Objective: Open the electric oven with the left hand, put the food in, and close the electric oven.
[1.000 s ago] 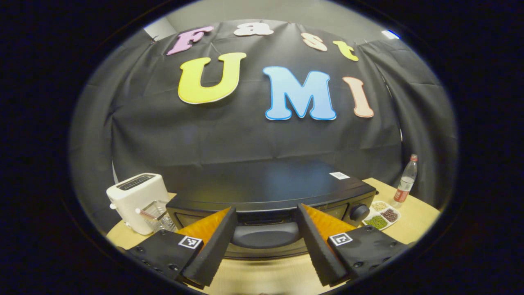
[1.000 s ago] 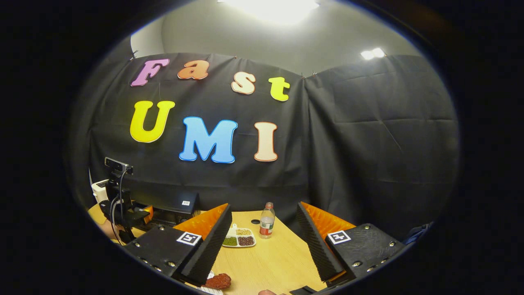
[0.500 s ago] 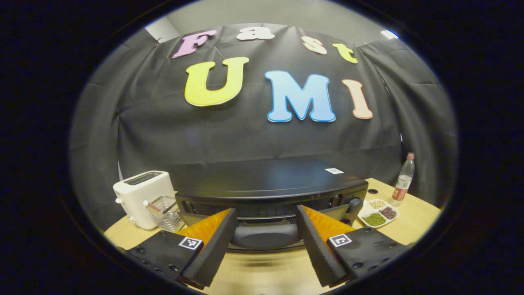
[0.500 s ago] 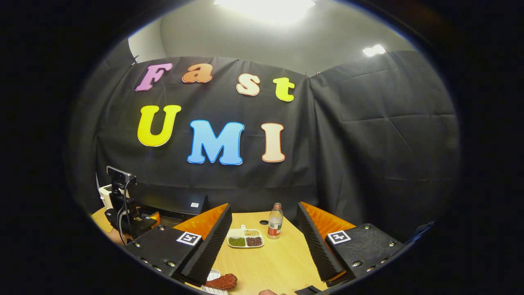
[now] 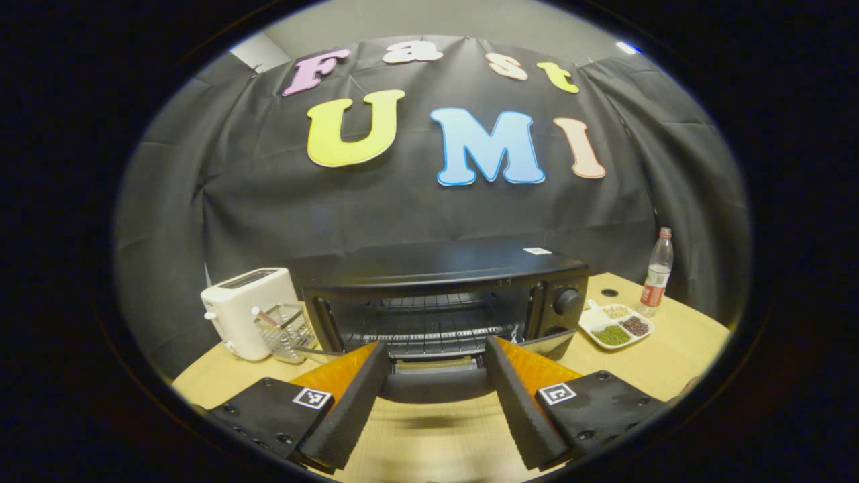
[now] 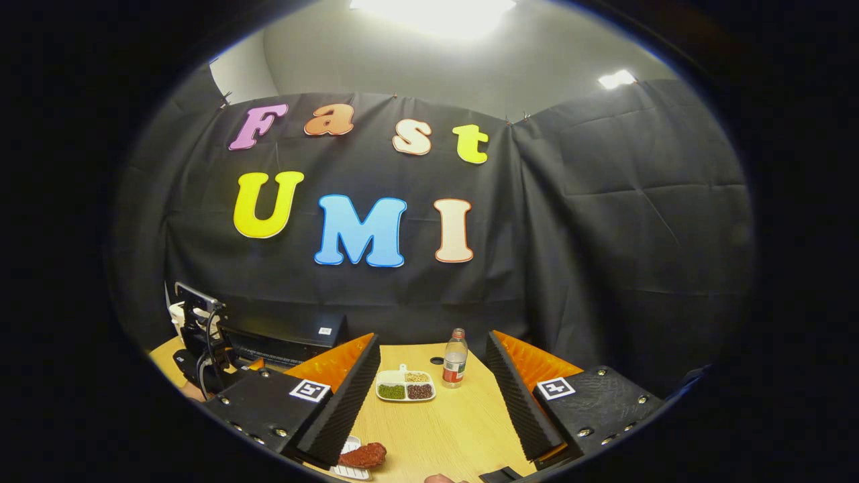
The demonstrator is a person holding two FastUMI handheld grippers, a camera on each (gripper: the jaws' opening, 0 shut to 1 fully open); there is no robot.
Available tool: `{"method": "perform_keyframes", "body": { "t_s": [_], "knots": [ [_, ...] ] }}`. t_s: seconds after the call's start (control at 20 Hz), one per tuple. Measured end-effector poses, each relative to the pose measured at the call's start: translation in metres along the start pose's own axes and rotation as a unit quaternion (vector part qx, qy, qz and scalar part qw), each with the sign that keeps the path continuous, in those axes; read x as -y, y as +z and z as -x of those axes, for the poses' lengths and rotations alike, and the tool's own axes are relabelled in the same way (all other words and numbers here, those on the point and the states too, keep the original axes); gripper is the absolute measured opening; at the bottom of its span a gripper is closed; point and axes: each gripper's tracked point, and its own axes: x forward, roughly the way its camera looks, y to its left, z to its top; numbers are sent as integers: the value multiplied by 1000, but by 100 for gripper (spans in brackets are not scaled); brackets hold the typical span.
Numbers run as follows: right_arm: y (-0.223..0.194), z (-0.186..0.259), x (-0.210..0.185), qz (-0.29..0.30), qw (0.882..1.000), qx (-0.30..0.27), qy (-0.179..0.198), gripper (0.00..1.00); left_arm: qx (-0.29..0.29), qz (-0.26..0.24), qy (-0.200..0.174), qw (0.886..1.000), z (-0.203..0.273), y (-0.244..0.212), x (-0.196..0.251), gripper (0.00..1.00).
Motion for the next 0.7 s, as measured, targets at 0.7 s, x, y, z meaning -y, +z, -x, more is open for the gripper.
{"method": "perform_keyframes", "body": {
  "t_s": [0.7],
  "knots": [
    [-15,4,-4,-14,1000,-16,21,96,-73,5,-2,997,32,-68,9,96]
  ]
}}
